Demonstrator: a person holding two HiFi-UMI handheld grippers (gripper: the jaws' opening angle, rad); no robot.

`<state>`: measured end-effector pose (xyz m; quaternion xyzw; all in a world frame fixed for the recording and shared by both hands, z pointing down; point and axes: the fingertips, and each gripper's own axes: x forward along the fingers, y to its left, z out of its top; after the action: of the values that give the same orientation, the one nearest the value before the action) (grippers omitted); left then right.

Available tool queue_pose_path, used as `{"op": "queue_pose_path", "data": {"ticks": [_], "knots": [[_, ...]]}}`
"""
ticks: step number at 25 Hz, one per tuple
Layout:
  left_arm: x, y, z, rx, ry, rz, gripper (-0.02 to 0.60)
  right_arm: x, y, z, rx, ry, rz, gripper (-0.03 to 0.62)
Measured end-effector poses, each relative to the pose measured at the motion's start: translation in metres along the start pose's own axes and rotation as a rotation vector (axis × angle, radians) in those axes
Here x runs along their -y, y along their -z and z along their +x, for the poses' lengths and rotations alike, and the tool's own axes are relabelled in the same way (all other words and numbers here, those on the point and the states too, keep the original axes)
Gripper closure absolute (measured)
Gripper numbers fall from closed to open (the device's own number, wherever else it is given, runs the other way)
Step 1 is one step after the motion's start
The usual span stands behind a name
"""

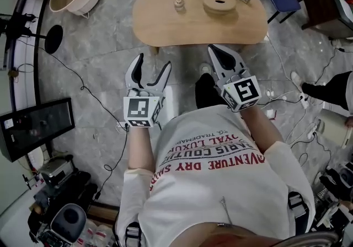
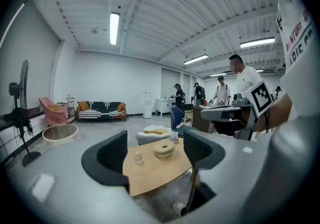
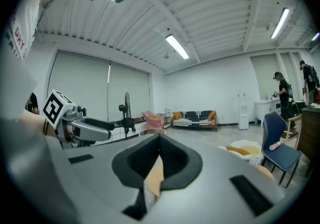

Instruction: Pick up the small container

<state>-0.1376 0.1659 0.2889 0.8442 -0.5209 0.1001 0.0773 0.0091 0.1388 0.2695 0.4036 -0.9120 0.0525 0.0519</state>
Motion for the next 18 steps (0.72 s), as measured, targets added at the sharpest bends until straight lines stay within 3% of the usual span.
{"op": "queue_pose_path", "data": {"ticks": [3,10,14,18], "knots": [[-0.010,-0.010,0.057,-0.037,0.012,0.006,0.245,0.046,-0.006,0.038,-0.019,-0.035,0.002,0.599],[-0.040,-0.031,0.188,-0.062,-0.057,-0.024,0.244,0.161,-0.003,0.119,-0.071,-0.091,0.034,0.599],[-0.053,-0.029,0.242,-0.076,-0.088,0.014,0.238,0.196,0.014,0.160,-0.119,-0.134,0.040,0.599],[-0.066,-0.022,0.280,-0.067,-0.112,-0.024,0.225,0.222,0.032,0.192,-0.149,-0.134,0.068,0.599]]}}
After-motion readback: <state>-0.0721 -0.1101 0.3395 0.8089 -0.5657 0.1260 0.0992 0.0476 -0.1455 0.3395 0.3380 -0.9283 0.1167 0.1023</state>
